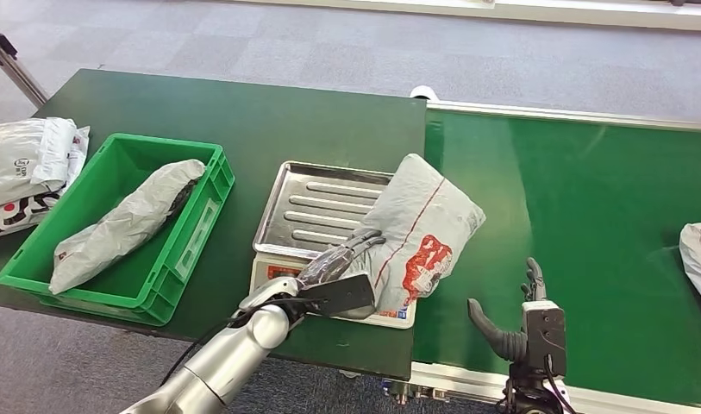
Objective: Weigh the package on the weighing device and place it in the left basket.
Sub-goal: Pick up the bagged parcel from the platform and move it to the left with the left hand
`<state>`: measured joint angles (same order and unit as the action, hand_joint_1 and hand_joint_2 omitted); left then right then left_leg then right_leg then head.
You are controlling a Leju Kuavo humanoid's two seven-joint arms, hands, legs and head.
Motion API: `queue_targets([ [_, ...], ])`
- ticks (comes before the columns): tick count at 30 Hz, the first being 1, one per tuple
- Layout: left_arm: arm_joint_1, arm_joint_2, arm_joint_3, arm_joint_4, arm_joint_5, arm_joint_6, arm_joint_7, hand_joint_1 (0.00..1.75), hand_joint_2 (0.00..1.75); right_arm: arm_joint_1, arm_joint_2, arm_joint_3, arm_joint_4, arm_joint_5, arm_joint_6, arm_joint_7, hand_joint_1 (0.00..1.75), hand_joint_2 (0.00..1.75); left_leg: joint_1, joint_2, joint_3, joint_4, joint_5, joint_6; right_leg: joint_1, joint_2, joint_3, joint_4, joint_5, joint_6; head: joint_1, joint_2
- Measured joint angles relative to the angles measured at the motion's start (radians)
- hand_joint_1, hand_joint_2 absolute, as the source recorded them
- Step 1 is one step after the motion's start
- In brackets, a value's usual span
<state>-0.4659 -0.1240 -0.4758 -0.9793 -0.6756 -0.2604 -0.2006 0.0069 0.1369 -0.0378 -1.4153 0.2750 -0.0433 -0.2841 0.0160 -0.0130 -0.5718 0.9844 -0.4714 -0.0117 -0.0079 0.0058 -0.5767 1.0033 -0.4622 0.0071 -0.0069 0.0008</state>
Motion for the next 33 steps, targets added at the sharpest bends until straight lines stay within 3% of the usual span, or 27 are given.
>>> queue_targets([
  [3, -0.016, 0.004, -0.023, 0.021, -0.004, -0.002, 0.001, 0.00, 1.75, 0.000, 0.000, 0.000, 0.000, 0.000, 0.000, 0.001, 0.00, 1.75, 0.000, -0.001, 0.001, 0.000, 0.000, 0.000, 0.000, -0.001, 0.001, 0.000, 0.000, 0.000, 0.000, 0.000],
  [4, -0.021, 0.005, -0.030, 0.027, -0.006, -0.002, 0.001, 0.10, 1.75, 0.000, 0.000, 0.000, 0.000, 0.000, 0.000, 0.002, 0.00, 1.75, 0.000, -0.001, 0.001, 0.000, 0.000, 0.000, 0.000, -0.001, 0.002, 0.000, 0.000, 0.000, 0.000, 0.000],
  [5, -0.025, 0.006, -0.037, 0.033, -0.008, -0.001, 0.001, 0.41, 1.75, 0.001, 0.000, -0.001, -0.001, 0.000, 0.000, 0.002, 0.00, 1.75, -0.001, -0.001, 0.002, 0.000, 0.000, 0.000, -0.001, -0.001, 0.002, 0.000, 0.000, 0.000, 0.000, 0.000],
  [8, -0.027, 0.007, -0.050, 0.039, -0.007, 0.027, 0.001, 1.59, 1.75, 0.006, 0.000, -0.001, -0.007, 0.002, 0.000, 0.005, 0.00, 1.75, -0.001, -0.002, 0.002, 0.000, 0.000, 0.000, -0.001, -0.002, 0.003, 0.000, 0.000, 0.000, 0.000, 0.000],
  [9, -0.025, 0.008, -0.050, 0.038, -0.003, 0.047, 0.002, 1.71, 1.75, 0.009, 0.001, -0.002, -0.010, 0.003, 0.000, 0.007, 0.00, 1.75, -0.001, -0.002, 0.002, 0.000, 0.000, 0.000, -0.001, -0.002, 0.003, 0.000, 0.000, 0.000, 0.000, 0.000],
  [13, -0.010, 0.007, -0.031, 0.012, 0.032, 0.142, 0.005, 1.75, 1.75, 0.020, 0.003, -0.001, -0.021, 0.006, 0.000, 0.011, 0.00, 1.75, -0.001, -0.001, 0.002, 0.000, 0.000, 0.000, -0.001, -0.002, 0.002, 0.000, 0.000, 0.000, 0.000, 0.000],
  [18, 0.005, 0.007, -0.002, -0.025, 0.057, 0.179, -0.014, 1.75, 1.75, 0.022, 0.006, 0.000, -0.025, 0.006, 0.000, 0.012, 0.00, 1.75, -0.001, 0.000, 0.002, 0.000, 0.000, 0.000, -0.001, -0.001, 0.002, 0.000, 0.000, 0.000, 0.000, 0.000],
  [27, 0.112, 0.006, 0.069, -0.204, 0.298, 0.235, -0.218, 1.75, 1.75, 0.022, 0.007, 0.004, -0.025, 0.006, 0.000, 0.011, 0.00, 1.75, -0.001, 0.001, -0.001, 0.000, 0.000, 0.000, -0.001, 0.001, -0.002, 0.000, 0.000, 0.000, 0.000, 0.000],
  [33, 0.166, 0.006, 0.096, -0.307, 0.371, 0.294, -0.289, 1.75, 1.75, 0.022, 0.007, 0.008, -0.025, 0.005, -0.002, 0.002, 0.00, 1.75, -0.001, 0.001, -0.001, 0.000, 0.000, 0.000, -0.001, 0.001, -0.002, 0.000, 0.000, 0.000, 0.000, 0.000],
])
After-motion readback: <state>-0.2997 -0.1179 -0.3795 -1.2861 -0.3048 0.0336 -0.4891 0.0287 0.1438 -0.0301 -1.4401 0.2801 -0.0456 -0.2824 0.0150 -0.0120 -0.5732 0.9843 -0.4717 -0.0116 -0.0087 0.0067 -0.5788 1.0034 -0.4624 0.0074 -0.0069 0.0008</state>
